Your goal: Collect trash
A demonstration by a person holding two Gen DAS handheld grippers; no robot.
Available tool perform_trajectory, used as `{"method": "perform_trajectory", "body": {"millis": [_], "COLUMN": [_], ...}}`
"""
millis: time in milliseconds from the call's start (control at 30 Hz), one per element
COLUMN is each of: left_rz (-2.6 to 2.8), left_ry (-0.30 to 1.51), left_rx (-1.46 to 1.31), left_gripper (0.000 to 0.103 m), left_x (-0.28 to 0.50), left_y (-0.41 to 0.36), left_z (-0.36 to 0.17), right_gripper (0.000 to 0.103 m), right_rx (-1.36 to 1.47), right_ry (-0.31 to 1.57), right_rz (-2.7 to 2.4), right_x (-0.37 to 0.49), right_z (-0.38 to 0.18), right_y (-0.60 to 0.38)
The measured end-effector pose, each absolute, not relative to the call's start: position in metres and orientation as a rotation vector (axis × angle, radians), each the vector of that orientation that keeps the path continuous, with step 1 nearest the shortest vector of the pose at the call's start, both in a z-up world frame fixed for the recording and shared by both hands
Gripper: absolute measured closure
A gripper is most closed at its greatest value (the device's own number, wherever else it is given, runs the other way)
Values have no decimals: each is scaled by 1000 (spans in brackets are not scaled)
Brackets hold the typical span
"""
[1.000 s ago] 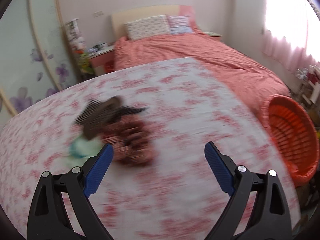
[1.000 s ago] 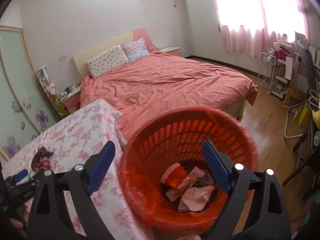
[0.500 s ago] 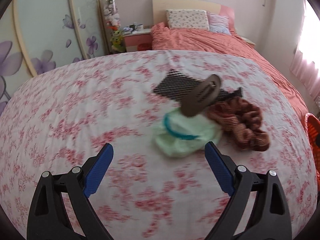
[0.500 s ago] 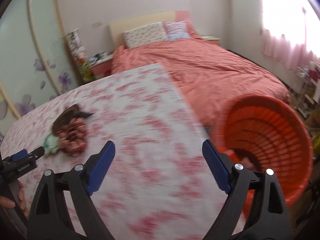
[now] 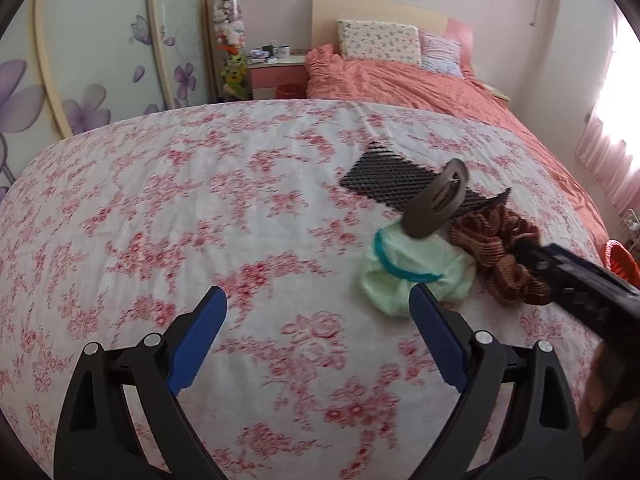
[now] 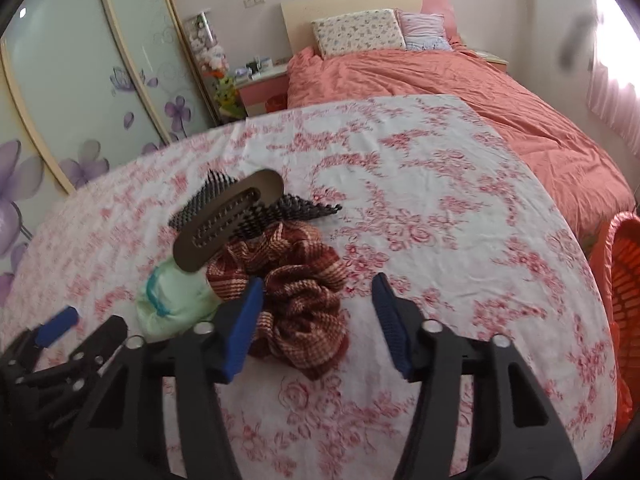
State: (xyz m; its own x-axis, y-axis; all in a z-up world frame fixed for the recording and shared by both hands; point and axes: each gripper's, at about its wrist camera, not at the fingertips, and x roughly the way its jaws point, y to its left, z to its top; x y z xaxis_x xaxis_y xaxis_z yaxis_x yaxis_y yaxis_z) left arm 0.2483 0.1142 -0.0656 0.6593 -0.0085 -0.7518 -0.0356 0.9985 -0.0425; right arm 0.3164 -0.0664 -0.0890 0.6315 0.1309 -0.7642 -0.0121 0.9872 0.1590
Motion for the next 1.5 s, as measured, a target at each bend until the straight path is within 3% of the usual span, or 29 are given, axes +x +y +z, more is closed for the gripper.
{"method": "perform_trajectory", "body": {"millis": [67,167,367,500,533,633,700,900,1133,1167,1233,1300,1400,1500], "left_rz": [-6,-32,-42,-48,-64,-95,-105,-65,-38,-43,-45,-49,-56,-53], "left_ry": [852,859,894,907,899,881,875,874,876,874,867,849,842,846], "left_rx": [-51,-45,-48,-42,-38,-32,-31,-7,-37,-44,-51,-56,-58,-67], "left_gripper": [11,11,12,41,56,75,83,88,85,81,54,42,29,27], "left_x": [252,259,279,280,278,271,264,244,234,234,234,234,237,244], "left_y": [107,94,75,71,69,68,74,103,129,129,126,123,116,110], "left_z": [-66,-68,-78,-84,-83,-80,-78,-77,-72,-71,-69,-67,-65,-67], "right_gripper": [73,82,85,85,85,84,84,84,84,83,82,81,79,79], "right_rx": [123,117,98,130,132,132,127,68,42,44,50,54,59,59], "right_ry": [904,899,883,887,887,886,884,864,862,865,868,874,881,890], "right_rz": [90,101,24,-13,-21,-33,-43,-71,-83,-83,-85,-85,-83,-84], "right_x": [320,315,295,285,283,279,276,268,266,266,266,267,269,270], "right_z": [-94,-95,-91,-92,-92,-93,-93,-94,-95,-95,-95,-96,-97,-98], "right_y": [-64,-68,-96,-121,-125,-132,-133,-130,-125,-126,-126,-127,-127,-127]}}
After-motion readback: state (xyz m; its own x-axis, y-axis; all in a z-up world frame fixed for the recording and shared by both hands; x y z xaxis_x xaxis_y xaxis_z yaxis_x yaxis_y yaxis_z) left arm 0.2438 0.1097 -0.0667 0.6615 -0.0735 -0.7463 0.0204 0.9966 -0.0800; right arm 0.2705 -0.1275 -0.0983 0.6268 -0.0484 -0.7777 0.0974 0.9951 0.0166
